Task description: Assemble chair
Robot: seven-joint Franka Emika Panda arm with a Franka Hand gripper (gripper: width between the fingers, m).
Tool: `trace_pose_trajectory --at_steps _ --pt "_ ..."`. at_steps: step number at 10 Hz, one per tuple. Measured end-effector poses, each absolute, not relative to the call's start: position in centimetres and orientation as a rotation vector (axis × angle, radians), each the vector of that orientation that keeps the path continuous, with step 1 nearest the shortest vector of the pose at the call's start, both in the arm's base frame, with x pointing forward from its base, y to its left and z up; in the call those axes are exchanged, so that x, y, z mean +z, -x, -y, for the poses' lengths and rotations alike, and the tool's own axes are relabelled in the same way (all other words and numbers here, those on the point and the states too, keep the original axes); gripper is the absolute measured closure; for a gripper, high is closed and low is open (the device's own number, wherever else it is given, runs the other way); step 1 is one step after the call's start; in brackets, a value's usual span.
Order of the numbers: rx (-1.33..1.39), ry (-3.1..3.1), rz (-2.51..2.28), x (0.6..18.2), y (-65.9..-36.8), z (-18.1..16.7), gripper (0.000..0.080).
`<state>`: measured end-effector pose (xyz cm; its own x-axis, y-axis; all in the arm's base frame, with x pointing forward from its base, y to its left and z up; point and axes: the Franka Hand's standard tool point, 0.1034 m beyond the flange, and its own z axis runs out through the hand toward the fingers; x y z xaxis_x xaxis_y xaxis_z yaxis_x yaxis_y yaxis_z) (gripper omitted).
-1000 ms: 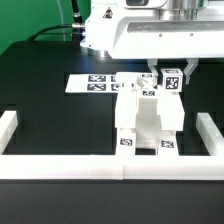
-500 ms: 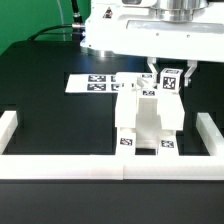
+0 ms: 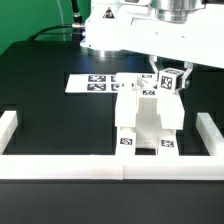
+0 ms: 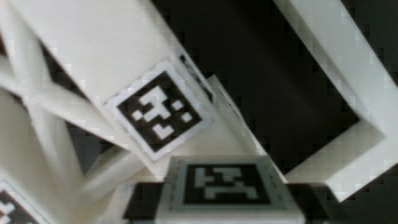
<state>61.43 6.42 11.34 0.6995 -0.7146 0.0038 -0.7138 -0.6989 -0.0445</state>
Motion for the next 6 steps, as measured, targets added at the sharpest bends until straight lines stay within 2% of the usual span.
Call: trace_pose_trajectory --at_steps 6 --pt "-0.014 2.581 -1.707 11.26 -61.39 -6.7 0.0528"
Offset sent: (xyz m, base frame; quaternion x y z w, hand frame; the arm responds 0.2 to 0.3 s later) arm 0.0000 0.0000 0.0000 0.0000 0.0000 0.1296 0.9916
